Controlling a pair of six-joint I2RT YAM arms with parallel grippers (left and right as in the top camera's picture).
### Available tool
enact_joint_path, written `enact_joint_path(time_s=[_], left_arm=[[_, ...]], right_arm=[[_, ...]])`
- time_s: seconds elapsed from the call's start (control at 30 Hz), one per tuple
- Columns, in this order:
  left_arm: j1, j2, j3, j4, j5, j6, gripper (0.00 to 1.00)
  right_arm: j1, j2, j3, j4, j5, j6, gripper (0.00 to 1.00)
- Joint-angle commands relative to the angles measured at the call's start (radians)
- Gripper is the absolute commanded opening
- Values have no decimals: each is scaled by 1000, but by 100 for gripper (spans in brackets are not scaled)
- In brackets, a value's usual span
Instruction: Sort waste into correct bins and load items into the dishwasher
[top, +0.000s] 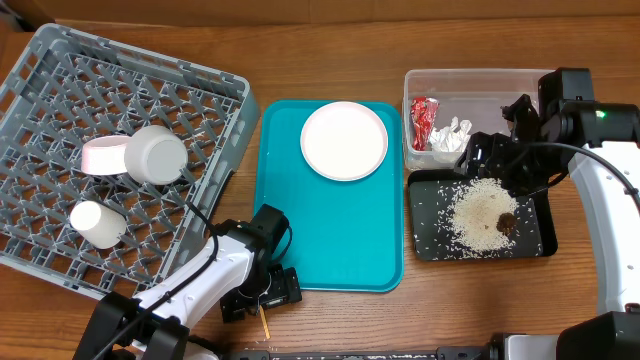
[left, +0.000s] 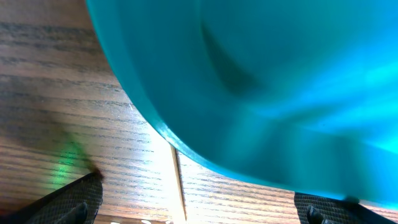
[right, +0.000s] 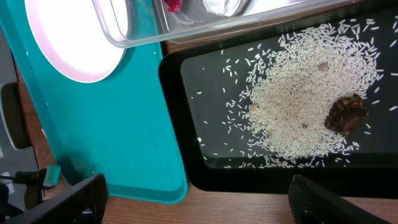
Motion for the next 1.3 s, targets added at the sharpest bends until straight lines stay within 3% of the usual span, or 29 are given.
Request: enact_joint_path(time_s=[0.0,0.17,0.23,0.33,0.4,0.6,0.77,0.8,1.27], left_arm=[[-3,0,-11,24,-2,-13,99],[0,0,-18,29,0,-17,95],[0,0,-18,29,0,-16,87],[0,0,-19,30,0,-17,63],[0,0,-19,34,0,-17,58],[0,0,-21,41,0,-18,25],[0,0,-21,39,0,-18,14],[0,0,-21,35,0,-18,7],[1,0,30,-67,-37,-40,4]], right_arm=[[1,-28,26,0,2,0,94],[1,-28,26,0,2,0,94],[1,-28,26,-1,2,0,94],[1,-28,26,-7,2,0,94],[1,-28,26,-11,2,0,94],[1,-28,26,-18,2,0,94],[1,-28,26,-18,2,0,94],[1,-28,26,-18,2,0,94],[1,-28,26,-18,2,0,94]])
